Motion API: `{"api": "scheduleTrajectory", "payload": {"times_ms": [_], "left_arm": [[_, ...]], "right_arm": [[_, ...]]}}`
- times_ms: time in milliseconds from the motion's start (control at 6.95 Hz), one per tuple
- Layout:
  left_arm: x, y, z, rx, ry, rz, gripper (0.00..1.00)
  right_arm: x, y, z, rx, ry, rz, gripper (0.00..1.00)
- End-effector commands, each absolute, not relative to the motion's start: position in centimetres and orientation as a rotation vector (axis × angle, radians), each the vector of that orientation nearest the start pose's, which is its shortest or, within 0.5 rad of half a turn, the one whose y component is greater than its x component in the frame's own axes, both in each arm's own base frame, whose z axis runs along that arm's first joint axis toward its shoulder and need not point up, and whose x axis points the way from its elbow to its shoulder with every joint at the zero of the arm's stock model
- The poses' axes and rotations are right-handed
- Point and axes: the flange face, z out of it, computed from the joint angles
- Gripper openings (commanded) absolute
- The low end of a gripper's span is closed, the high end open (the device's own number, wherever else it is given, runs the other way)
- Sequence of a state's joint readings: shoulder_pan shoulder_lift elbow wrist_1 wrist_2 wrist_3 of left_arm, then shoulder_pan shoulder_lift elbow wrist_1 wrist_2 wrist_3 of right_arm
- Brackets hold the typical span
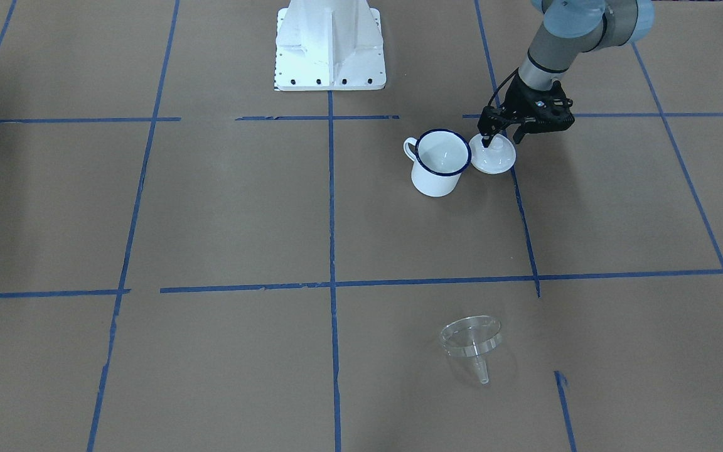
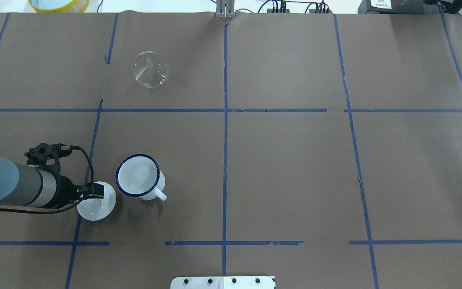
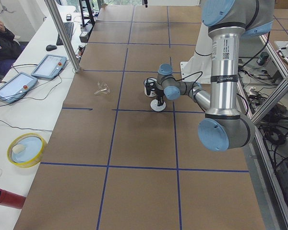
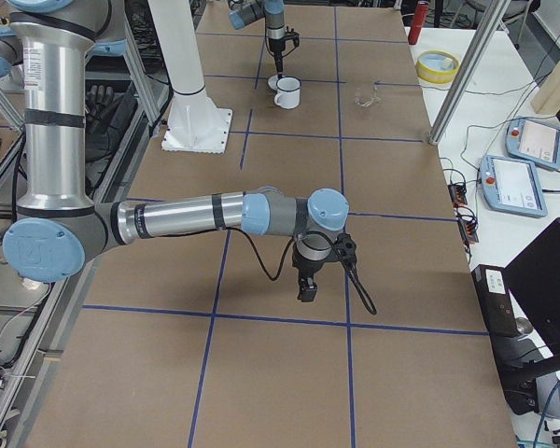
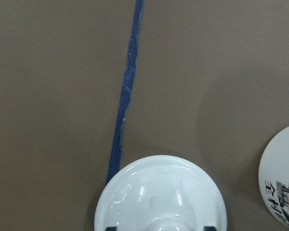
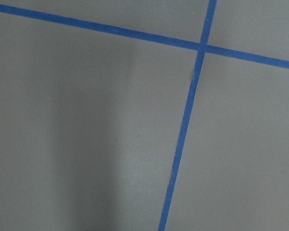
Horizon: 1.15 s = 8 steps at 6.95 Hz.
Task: Place funnel on cup
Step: 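Lower the funnel onto the table beside the mug and release it, then move the left gripper to the clear glass cup and grasp it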
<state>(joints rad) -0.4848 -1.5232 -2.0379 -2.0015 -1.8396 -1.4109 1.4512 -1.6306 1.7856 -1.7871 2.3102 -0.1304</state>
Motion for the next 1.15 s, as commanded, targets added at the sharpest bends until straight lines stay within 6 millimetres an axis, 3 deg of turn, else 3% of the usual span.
{"api": "scheduleTrajectory", "payload": {"times_ms": [0, 144, 288, 432, 720, 1008], "left_arm": [[32.8, -33.9, 38.1, 0.087, 0.946, -0.256, 1.00], [29.0, -37.8, 37.0, 0.151, 0.967, -0.359, 1.00], [27.7, -40.5, 35.0, 0.173, 1.008, -0.462, 1.00], [28.2, -44.0, 32.6, 0.142, 1.068, -0.631, 1.00], [32.7, -51.7, 28.2, 0.132, 1.122, -0.946, 1.00], [38.8, -58.1, 29.3, 0.018, 1.076, -1.332, 1.00]], "right_arm": [[1.1, -46.2, 60.6, -0.055, -0.741, -0.216, 1.00], [1.1, -46.2, 60.6, -0.055, -0.741, -0.216, 1.00], [1.1, -46.2, 60.6, -0.055, -0.741, -0.216, 1.00], [1.1, -46.2, 60.6, -0.055, -0.741, -0.216, 1.00], [1.1, -46.2, 60.6, -0.055, -0.741, -0.216, 1.00], [1.1, -46.2, 60.5, -0.053, -0.741, -0.216, 1.00]]}}
